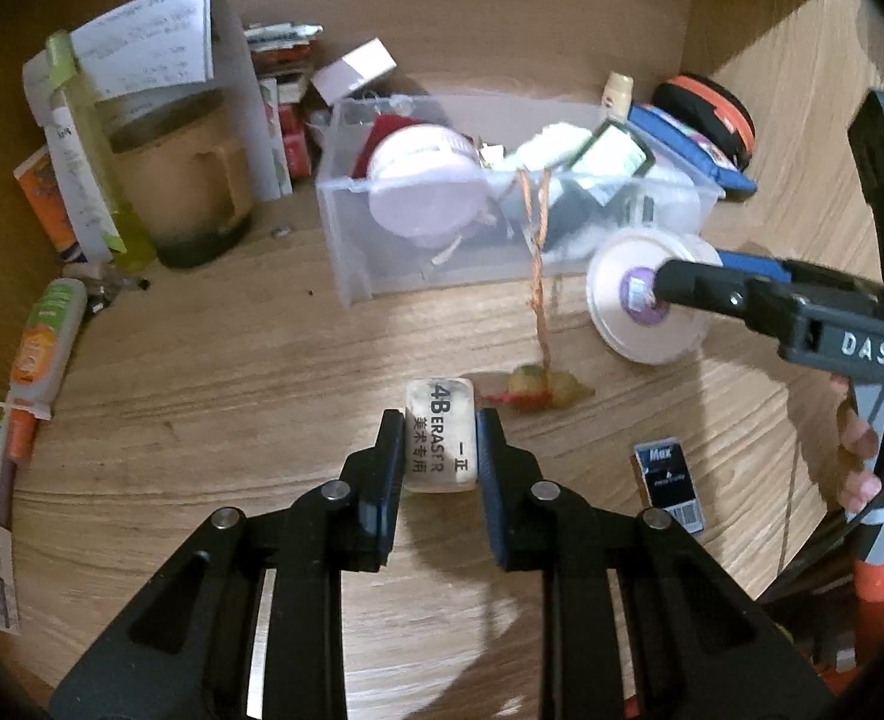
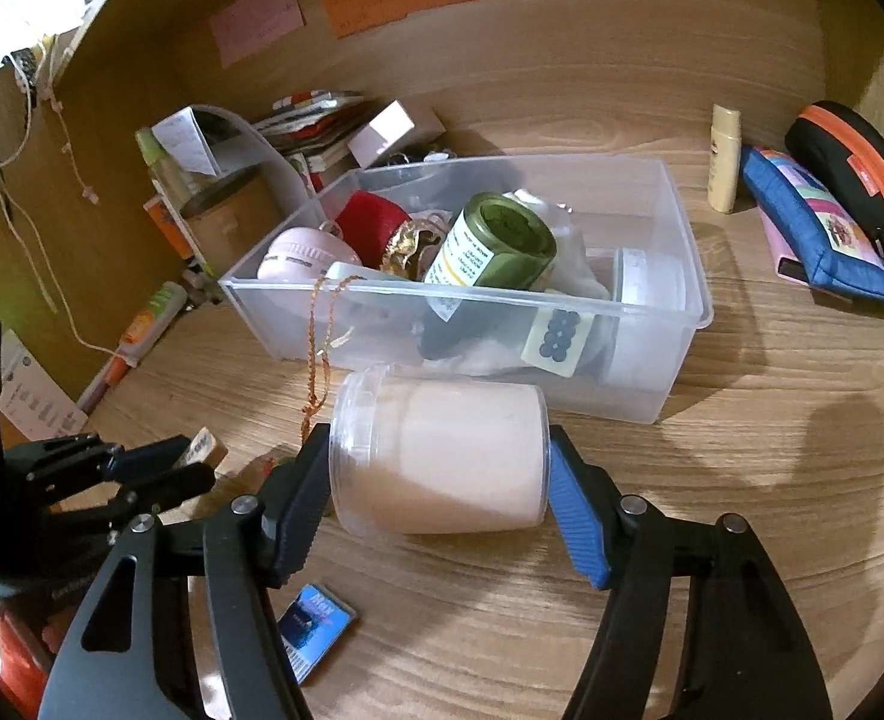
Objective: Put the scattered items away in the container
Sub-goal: 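Carry the eraser and cream jar over the clear box and release them inside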
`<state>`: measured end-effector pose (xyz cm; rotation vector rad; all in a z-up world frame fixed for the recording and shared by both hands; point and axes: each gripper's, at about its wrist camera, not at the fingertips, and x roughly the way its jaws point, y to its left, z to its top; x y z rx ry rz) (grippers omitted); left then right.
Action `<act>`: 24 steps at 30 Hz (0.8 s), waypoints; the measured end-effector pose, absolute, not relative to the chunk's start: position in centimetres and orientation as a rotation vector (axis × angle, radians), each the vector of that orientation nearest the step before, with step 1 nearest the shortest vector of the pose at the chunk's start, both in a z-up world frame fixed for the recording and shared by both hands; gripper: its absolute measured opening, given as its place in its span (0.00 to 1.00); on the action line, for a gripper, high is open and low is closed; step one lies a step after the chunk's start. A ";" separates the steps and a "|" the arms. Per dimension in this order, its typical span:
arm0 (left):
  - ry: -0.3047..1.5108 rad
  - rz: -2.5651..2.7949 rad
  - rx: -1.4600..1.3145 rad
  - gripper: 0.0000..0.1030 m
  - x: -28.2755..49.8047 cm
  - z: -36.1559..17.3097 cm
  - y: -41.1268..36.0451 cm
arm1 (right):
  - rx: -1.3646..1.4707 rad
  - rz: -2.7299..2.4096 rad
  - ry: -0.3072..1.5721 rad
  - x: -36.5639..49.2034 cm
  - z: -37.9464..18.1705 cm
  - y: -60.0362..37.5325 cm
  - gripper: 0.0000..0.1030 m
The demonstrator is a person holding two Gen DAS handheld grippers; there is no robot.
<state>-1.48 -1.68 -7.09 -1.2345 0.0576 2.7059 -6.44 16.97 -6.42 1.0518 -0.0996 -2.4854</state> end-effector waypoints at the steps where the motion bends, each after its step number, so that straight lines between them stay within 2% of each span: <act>1: 0.051 2.712 -1.228 0.22 -1.5 -6.8 -1.7 | 1.045 -2.486 -0.106 -6.3 -6.2 17.1 0.62; 13: -0.015 2.758 -1.084 0.22 -1.9 -2.6 -1.7 | 0.922 -2.551 -0.143 -5.0 -2.7 19.1 0.62; 24: 0.001 2.804 -0.909 0.22 -2.8 2.0 -0.8 | 0.802 -2.625 -0.141 -5.2 0.8 20.8 0.62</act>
